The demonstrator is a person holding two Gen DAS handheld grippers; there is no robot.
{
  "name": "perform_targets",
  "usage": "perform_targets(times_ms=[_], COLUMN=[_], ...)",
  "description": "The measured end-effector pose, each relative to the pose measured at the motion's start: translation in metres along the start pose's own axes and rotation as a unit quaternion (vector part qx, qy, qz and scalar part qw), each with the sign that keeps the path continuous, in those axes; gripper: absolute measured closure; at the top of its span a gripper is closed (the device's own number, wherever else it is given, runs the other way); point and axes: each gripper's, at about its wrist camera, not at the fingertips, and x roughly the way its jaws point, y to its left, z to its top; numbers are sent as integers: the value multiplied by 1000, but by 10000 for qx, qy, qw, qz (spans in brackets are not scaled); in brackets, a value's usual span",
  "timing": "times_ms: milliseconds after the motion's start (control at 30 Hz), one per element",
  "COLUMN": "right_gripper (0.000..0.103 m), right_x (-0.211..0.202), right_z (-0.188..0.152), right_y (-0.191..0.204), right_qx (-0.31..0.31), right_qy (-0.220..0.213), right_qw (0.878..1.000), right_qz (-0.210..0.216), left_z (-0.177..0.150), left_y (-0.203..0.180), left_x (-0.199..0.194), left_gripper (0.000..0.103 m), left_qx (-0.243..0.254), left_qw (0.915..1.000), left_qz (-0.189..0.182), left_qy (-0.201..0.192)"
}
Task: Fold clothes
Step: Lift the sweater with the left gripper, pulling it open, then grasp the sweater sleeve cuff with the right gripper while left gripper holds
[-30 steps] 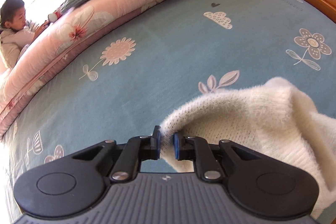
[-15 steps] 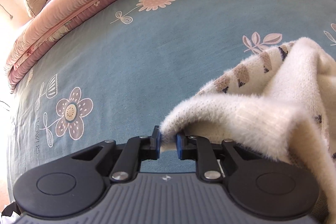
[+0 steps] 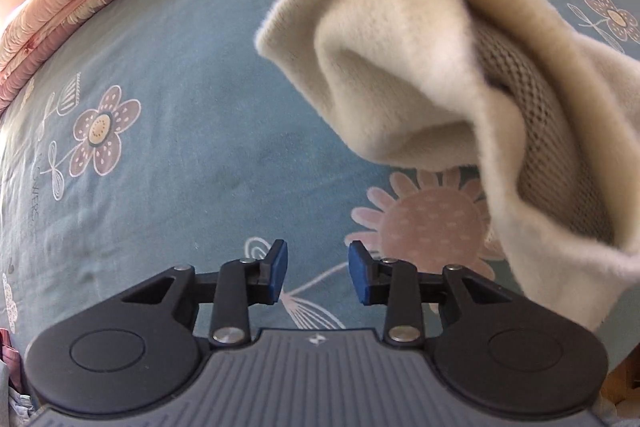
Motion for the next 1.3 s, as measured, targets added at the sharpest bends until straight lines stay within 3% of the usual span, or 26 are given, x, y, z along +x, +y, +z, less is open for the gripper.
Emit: perform_targets(times_ms=[167, 333, 500, 667, 733, 833, 1000, 1200, 1300], right_gripper=[5, 4, 5, 9, 12, 18, 21, 21, 21], right_x=[15, 37, 48, 58, 62, 67, 63, 33, 29], right_z=[-3, -12, -17, -18, -16, -13, -13, -21, -17], right_y=[8, 23, 37, 45, 45, 39, 17, -18, -28], right_qx=[-120, -318, -472, -629, -600, -324, 101, 400, 373], right_qy=[13, 19, -352, -802, -960, -1180, -1245, -1408, -1495], right_qw=[9998, 9989, 9960, 9914, 9897, 9876, 9878, 9867, 9848], right_qz=[180, 349, 677, 818, 881, 984, 927, 704, 802], left_z=[-32, -48, -57, -66, -65, -62, -47, -24, -14], left_y=[-25, -31, -30, -32, -35, -44, -72, -95, -107], left_x=[13, 21, 34, 53, 59, 63, 47, 18, 17], left_gripper=[68, 69, 69, 74, 74, 74, 94, 93, 91], left_qx=[-133, -567, -730, -533, -463, -398, -219, -120, -56], left_qw=[9987, 9954, 9926, 9924, 9898, 9808, 9652, 9427, 9394], left_qz=[-492, -702, -740, -610, -811, -1370, -1931, -2390, -2419], left_qy=[9, -319, -628, -930, -1078, -1332, -1751, -2323, -2430])
